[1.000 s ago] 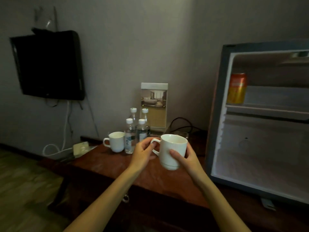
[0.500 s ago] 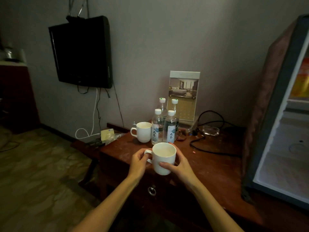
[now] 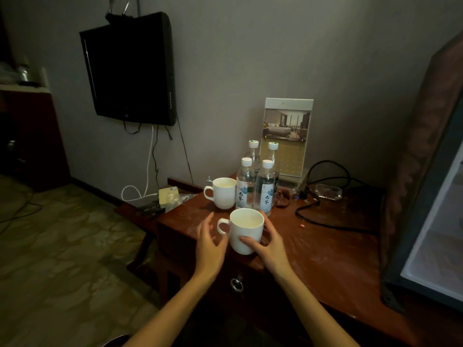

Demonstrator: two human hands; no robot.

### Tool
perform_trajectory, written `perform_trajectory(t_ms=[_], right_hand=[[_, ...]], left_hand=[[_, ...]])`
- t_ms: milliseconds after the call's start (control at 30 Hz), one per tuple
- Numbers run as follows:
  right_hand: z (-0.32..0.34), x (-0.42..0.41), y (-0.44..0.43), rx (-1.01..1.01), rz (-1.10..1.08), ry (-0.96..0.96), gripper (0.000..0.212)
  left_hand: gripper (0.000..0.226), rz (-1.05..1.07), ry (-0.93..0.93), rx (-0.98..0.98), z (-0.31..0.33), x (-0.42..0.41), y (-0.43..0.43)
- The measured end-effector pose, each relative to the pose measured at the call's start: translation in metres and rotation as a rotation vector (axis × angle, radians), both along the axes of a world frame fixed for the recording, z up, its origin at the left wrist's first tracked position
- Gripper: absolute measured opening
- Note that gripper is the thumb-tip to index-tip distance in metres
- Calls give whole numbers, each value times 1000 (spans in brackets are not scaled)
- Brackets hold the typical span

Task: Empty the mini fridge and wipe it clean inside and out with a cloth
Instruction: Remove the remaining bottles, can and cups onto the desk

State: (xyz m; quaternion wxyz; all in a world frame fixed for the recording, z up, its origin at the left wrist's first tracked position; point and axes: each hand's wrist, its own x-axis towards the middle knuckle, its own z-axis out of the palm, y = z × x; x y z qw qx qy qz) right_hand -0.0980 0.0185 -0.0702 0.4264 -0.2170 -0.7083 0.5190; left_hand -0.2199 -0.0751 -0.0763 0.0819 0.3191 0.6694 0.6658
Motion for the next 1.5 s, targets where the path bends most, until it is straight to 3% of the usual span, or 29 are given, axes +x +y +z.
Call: perform_trajectory(t_ms=[100,233,533,967,1500], right_hand=[[-6,-10,2,11,-75,10,69],[-9,-29,8,11,-96,1,77],[-5,-81,30,-13,-126,32,75],[-3,-124,63,-5,-211,-68,83],[-5,-98,53,-90,-223,-130,69]], left_hand=[[40,202,41,64,-3,3,-7],[37,84,27,-45,-9,-8,-2],[47,88,62,-102,-7,-35,22],[61,68,83,-377,-5,-71,51],[61,-161,10,-327,5,-61,35]])
